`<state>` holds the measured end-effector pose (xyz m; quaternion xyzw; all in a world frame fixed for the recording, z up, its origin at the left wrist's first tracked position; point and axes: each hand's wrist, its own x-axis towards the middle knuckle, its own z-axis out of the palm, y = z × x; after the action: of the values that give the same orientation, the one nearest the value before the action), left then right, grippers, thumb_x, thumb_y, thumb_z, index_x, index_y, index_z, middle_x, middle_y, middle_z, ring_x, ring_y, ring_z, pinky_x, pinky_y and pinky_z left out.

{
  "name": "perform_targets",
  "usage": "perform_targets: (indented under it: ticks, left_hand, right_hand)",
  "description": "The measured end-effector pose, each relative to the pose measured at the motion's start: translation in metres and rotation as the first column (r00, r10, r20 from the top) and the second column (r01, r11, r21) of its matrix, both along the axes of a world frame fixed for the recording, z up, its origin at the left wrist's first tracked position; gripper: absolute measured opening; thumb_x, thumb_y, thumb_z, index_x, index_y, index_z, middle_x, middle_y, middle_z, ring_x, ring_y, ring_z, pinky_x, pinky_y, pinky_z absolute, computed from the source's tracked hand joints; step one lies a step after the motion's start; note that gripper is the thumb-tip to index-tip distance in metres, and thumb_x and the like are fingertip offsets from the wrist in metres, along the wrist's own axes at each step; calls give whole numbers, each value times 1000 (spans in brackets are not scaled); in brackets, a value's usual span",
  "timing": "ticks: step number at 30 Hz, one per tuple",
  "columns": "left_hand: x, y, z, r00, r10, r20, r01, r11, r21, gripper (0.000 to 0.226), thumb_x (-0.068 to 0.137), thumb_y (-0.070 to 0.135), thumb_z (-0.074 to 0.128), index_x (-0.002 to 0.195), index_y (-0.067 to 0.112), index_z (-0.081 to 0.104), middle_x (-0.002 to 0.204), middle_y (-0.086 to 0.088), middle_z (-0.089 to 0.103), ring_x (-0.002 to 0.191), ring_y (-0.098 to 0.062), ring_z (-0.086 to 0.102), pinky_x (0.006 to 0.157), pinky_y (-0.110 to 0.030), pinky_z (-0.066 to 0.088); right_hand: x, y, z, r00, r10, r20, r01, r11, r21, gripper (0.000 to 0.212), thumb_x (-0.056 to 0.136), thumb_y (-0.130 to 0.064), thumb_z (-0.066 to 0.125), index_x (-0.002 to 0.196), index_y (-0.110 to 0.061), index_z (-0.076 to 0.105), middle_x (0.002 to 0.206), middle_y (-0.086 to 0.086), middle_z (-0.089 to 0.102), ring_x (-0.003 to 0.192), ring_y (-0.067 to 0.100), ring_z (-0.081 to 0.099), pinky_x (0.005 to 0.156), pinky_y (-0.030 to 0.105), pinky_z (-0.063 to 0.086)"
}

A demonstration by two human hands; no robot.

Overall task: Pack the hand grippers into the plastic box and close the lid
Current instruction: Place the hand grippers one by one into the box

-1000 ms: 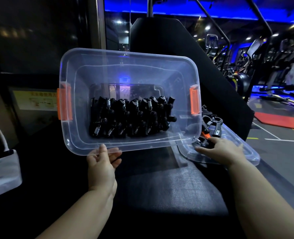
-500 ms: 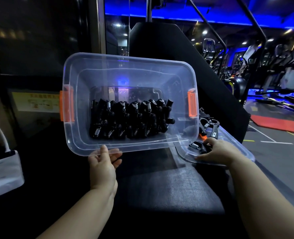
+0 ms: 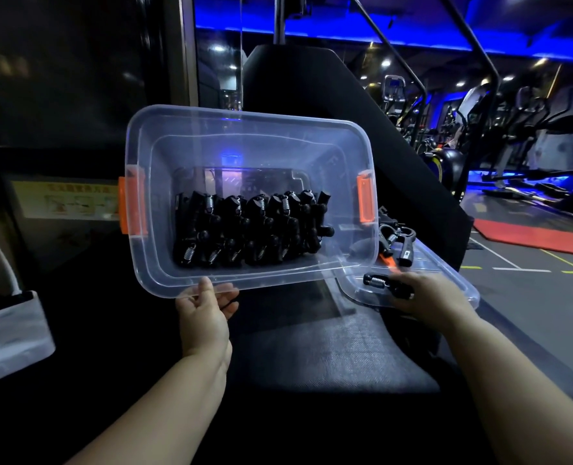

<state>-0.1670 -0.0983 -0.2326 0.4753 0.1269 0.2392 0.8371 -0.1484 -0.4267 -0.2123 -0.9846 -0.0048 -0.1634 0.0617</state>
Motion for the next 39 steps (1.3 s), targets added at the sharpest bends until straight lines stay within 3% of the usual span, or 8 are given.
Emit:
perform_targets:
  ticks: [4,7,11,18,21,24,31,39]
  left_hand:
    - [-1,1,0,1000,-8,-7,8,1000,-10,10,102,29,39,94,23,41,83,-5,66,76,-17,65,67,-27,50]
    - [-3,0,-1,1000,-7,-11,7,1000,-16,10,102,29,39,93,24,41,82,-5,66,75,-16,65,68,-27,49]
    - [-3,0,-2,1000,-13,-24,12,1000,-25,10,102,28,39,93,25,41,81,-4,66,76,-17,64,69,-27,48]
    - [-1,0,-2,1000,-8,-12,8,1000,-18,10,102,27,38,94,22,42,83,-6,67,77,-18,65,69,-27,49]
    - [1,1,-3,1000,-10,-8,9,1000,-25,12,102,27,38,94,20,43,82,-7,68,81,-21,66,69,-28,49]
    - [3,2,-4,1000,-19,-11,18,999,-41,12,102,28,39,93,21,43,81,-8,69,83,-23,67,72,-30,51]
    - [2,3,-4,999,-40,-8,40,998,-43,12,102,30,39,97,20,44,84,-12,72,84,-24,69,75,-33,51]
    - [-1,2,-3,998,-60,19,60,998,-29,15,102,28,35,98,16,44,82,-10,71,82,-20,69,68,-28,47]
  right_hand:
    - [-7,5,-3,979,36,199,-46,998,47,37,81,-27,72,117,-26,68,108,3,68,96,29,65,73,32,46]
    - [-16,6,0,945,-43,325,7,994,112,32,79,-20,73,111,-19,70,99,9,69,89,33,65,69,34,46]
    - [-36,11,11,820,-144,554,29,977,212,25,81,-24,67,104,-14,65,96,10,68,86,35,63,69,37,47]
    - [-31,62,55,673,182,716,-297,954,37,29,84,-35,54,102,-14,63,93,5,67,79,27,61,68,33,44]
    - [-9,93,74,647,322,692,-387,920,-66,27,86,-33,54,102,-14,63,93,5,68,77,31,62,71,37,46]
    - [23,117,88,695,380,610,-406,908,-103,31,88,-38,51,105,-16,63,95,4,69,81,32,64,74,36,45]
    - [86,156,109,811,366,458,-372,925,-81,28,92,-32,57,118,-20,59,113,6,64,106,33,57,89,40,36]
    - [144,176,114,866,341,367,-333,939,-86,25,93,-32,55,117,-23,57,113,6,63,106,32,55,94,38,33]
